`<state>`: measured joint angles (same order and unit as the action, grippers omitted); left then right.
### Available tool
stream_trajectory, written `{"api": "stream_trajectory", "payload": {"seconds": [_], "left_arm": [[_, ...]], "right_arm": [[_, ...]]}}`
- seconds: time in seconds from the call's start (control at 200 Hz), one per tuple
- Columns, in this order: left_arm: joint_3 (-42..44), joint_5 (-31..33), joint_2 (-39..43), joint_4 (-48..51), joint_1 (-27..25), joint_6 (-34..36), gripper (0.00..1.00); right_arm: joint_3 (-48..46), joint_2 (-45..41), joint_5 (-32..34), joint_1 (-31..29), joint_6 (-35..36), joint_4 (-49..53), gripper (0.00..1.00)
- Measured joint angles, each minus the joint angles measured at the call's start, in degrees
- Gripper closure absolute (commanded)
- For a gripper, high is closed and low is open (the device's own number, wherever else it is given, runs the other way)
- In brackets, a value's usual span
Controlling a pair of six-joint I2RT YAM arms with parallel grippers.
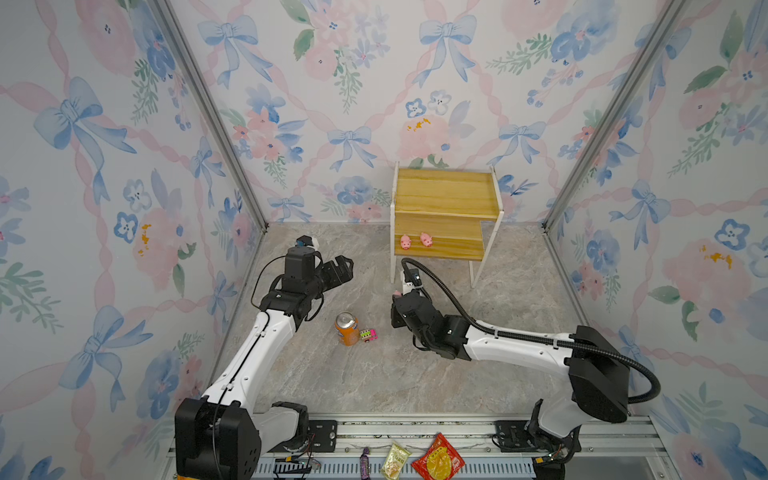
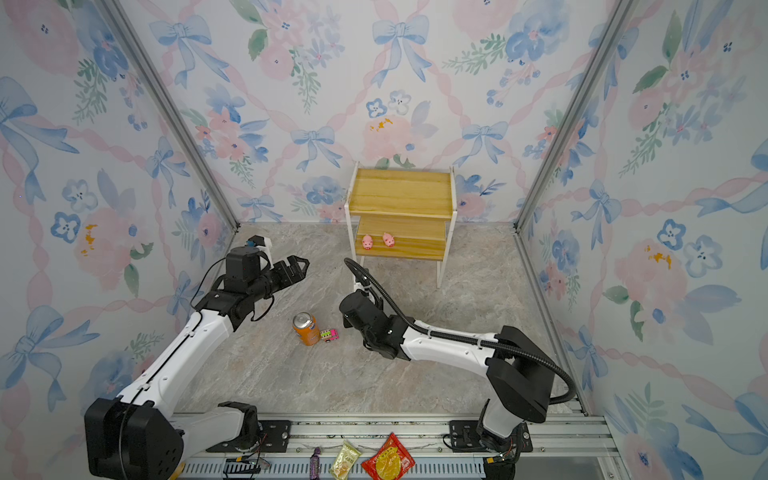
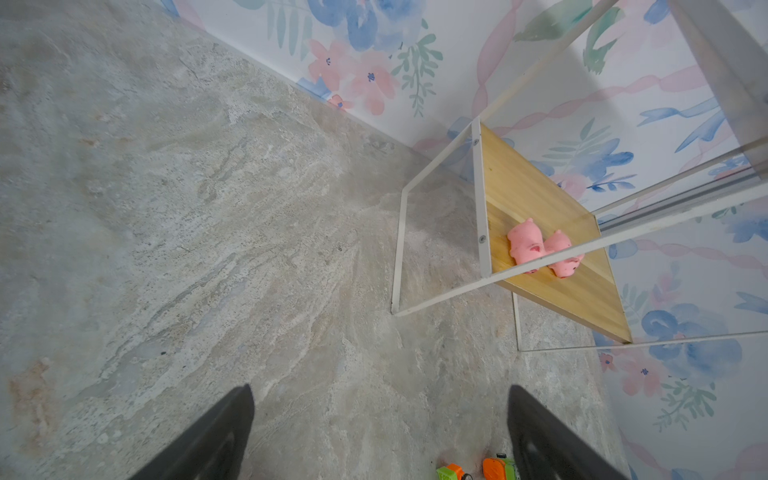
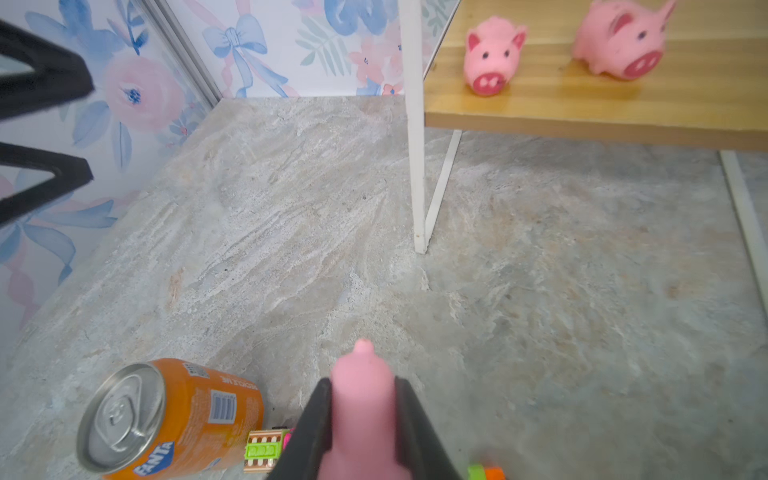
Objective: Place and organize the plastic toys onto the shelf
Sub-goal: 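Carry the pig with the right gripper onto the lower shelf tier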
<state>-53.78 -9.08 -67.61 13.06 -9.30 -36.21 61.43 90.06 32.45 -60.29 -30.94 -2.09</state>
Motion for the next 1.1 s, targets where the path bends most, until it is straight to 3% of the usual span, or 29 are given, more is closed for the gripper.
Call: {"api": "stream_trajectory", "payload": {"seconds": [0.235, 0.45, 0.705, 1.095], "left_arm": [[0.13, 1.14, 1.49, -0.44, -3.69, 1.81, 0.03], [0.24, 3.45, 2.93, -1.07, -8.07, 5.90, 0.04], [0.42, 3.72, 2.91, -1.25, -9.92, 8.22, 0.04], [0.44, 3.69, 2.43, -1.29, -9.92, 8.85, 0.04]], "right_arm": [[-2.67, -10.29, 0.98, 6.84, 4.00, 2.89, 0.72], [-2.93, -11.65, 0.98, 15.85, 7.48, 2.67, 0.72], [-2.38, -5.31, 0.07, 22.69, 9.66, -1.81, 0.72], [1.64, 4.33, -1.11, 26.05, 12.48, -10.05, 0.72]]}}
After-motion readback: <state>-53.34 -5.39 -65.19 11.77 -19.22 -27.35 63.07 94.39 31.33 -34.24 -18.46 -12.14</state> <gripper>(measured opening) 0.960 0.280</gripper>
